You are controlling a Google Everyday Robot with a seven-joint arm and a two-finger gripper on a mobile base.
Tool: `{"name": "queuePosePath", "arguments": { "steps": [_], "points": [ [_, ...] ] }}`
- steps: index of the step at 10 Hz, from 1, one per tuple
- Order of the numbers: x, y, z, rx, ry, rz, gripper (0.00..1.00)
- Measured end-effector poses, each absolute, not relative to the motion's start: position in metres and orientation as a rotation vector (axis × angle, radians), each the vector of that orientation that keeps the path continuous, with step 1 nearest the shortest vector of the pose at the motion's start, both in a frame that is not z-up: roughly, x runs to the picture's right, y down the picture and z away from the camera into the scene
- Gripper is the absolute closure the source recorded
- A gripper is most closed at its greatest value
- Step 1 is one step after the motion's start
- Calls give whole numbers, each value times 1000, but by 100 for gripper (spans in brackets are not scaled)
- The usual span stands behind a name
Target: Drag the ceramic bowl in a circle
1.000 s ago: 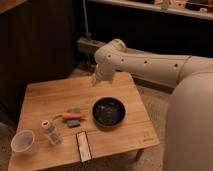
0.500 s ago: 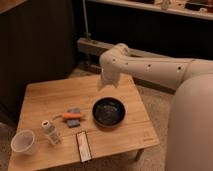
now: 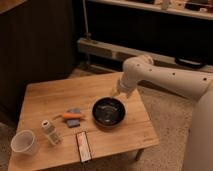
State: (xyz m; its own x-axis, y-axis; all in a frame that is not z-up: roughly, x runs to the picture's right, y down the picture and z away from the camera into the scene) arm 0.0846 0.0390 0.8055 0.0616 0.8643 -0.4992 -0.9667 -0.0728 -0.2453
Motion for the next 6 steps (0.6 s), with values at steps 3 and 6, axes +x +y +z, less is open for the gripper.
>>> {"name": "queuePosePath", "arguments": {
  "steps": [3,6],
  "points": [
    [94,75,835,-708,254,1572,38],
    [119,110,844,-751,287,1610,38]
  ]
}}
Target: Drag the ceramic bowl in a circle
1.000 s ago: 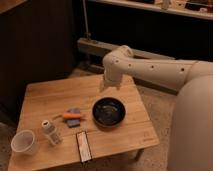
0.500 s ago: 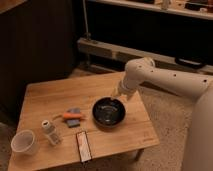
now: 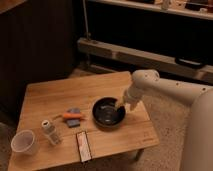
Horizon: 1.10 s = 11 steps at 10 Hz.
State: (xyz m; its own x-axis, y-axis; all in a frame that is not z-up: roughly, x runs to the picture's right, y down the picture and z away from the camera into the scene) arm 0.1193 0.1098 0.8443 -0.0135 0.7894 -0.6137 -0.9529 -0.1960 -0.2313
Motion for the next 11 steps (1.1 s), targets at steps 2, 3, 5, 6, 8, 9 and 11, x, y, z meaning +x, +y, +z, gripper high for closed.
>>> {"name": "queuePosePath", "arguments": {
  "steps": [2,3,5,6,8,9,11],
  "points": [
    [134,128,843,-774,295,1636,38],
    [131,131,842,-788,287,1634,38],
    [115,132,844,-826,259,1613,38],
    [103,131,847,-850,240,1605,38],
    [81,130,853,-898,211,1582,38],
    [77,132,855,-916,207,1577,38],
    [73,137,859,-946,207,1570,42]
  ]
}}
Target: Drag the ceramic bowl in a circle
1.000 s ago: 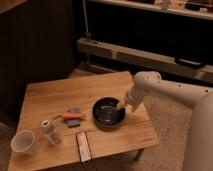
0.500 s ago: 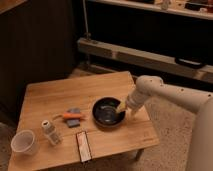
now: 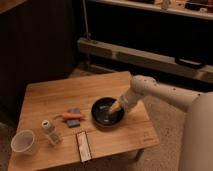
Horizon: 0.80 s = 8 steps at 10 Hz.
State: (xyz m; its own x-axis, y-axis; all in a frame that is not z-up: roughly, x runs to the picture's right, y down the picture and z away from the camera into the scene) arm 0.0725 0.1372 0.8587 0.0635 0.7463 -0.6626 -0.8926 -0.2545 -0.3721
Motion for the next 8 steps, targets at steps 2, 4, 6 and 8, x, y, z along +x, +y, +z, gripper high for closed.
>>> {"name": "queuePosePath", "arguments": {
  "steps": [2,4,6,8],
  "points": [
    [71,140,861,-961,212,1570,58],
    [71,142,862,-969,218,1571,80],
    [71,143,864,-959,244,1586,98],
    [77,132,861,-900,270,1588,100]
  ]
}}
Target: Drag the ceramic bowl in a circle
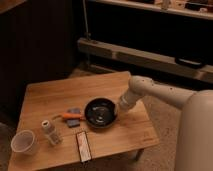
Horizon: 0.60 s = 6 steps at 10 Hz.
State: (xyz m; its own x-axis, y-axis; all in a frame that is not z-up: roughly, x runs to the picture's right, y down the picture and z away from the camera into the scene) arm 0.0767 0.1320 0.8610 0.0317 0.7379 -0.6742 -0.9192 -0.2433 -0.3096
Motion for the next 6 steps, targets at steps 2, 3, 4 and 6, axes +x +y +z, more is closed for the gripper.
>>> {"name": "queuePosePath", "arguments": {
  "steps": [2,3,4,6],
  "points": [
    [80,104,856,-830,261,1587,100],
    [85,85,854,-816,231,1583,100],
    [84,69,852,-803,208,1573,100],
    [60,39,856,-782,168,1525,100]
  ]
}}
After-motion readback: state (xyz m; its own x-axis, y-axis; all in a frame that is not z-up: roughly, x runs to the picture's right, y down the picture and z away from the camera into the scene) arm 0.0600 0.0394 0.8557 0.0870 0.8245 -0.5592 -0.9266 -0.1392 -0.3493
